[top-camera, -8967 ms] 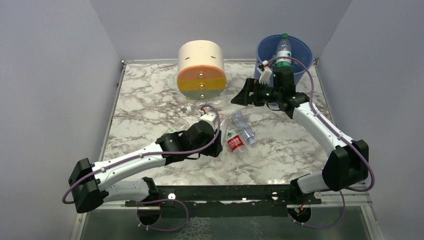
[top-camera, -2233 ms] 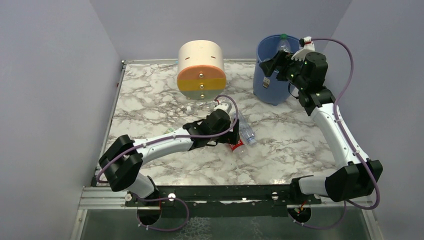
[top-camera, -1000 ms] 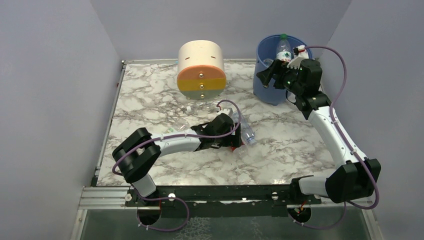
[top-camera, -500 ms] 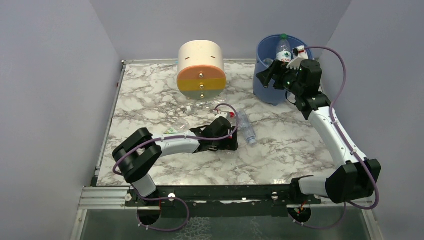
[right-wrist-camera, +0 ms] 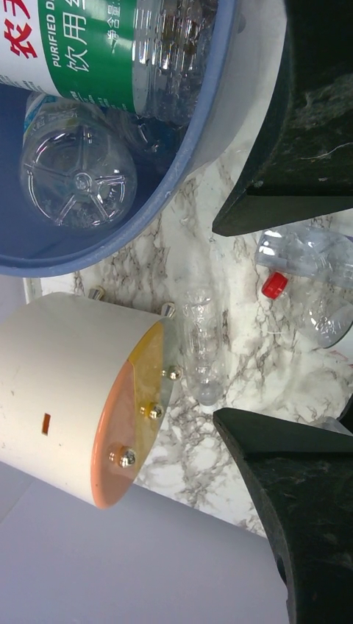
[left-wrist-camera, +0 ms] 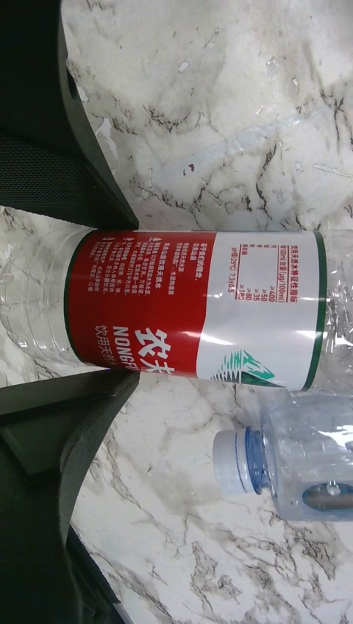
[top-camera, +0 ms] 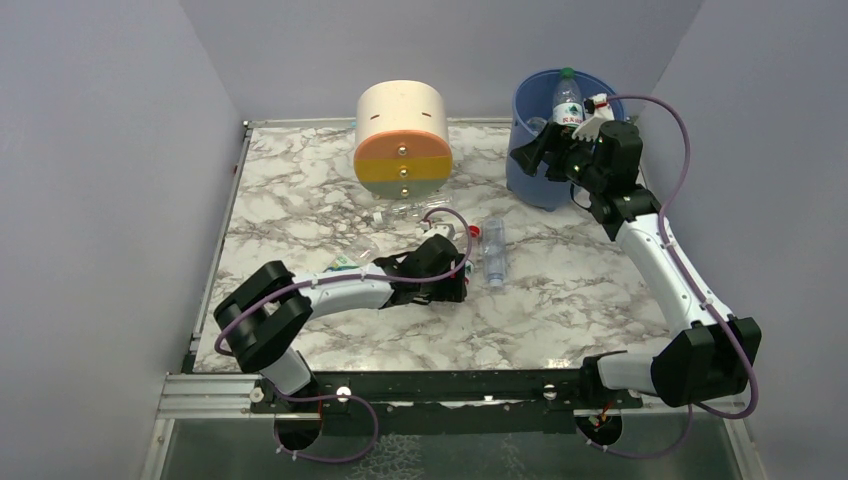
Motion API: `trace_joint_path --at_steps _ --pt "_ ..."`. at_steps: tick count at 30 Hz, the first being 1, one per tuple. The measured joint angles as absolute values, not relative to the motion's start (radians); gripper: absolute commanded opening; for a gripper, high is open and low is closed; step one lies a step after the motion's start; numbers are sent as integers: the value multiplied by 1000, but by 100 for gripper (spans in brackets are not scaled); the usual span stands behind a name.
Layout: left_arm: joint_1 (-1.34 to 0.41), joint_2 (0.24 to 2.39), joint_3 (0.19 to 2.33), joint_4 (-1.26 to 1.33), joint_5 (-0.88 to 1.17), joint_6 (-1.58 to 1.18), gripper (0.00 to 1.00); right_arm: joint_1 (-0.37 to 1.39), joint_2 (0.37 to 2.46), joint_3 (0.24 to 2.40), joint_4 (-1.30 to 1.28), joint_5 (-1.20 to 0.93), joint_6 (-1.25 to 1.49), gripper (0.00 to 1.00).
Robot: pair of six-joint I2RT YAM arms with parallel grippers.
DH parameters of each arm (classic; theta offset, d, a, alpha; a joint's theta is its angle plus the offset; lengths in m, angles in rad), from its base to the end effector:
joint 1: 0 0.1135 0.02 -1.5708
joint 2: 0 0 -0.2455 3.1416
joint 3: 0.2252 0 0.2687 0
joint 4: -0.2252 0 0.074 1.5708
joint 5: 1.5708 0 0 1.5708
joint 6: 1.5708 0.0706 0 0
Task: Put the plastic bottles in the bin
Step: Pick up the plastic bottle at the center of the board.
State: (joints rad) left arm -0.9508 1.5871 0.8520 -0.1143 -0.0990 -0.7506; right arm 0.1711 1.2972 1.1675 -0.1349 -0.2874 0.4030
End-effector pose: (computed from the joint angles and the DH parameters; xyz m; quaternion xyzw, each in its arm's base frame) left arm 0.2112 -0.2839 0.1195 0.0760 0.9316 -0.2345 0.2673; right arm 0.3493 0.0807 0.3384 0.0045 0.7908 0.2793 0.5446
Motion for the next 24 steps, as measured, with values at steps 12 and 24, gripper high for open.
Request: trace_joint_path --at_steps 12,24 --pt "-951 1552 844 -133 -99 -743 63 172 1297 1168 -133 -305 414 89" --pt "-951 1439 825 -168 -107 -742 62 186 1298 1168 -132 -319 424 89"
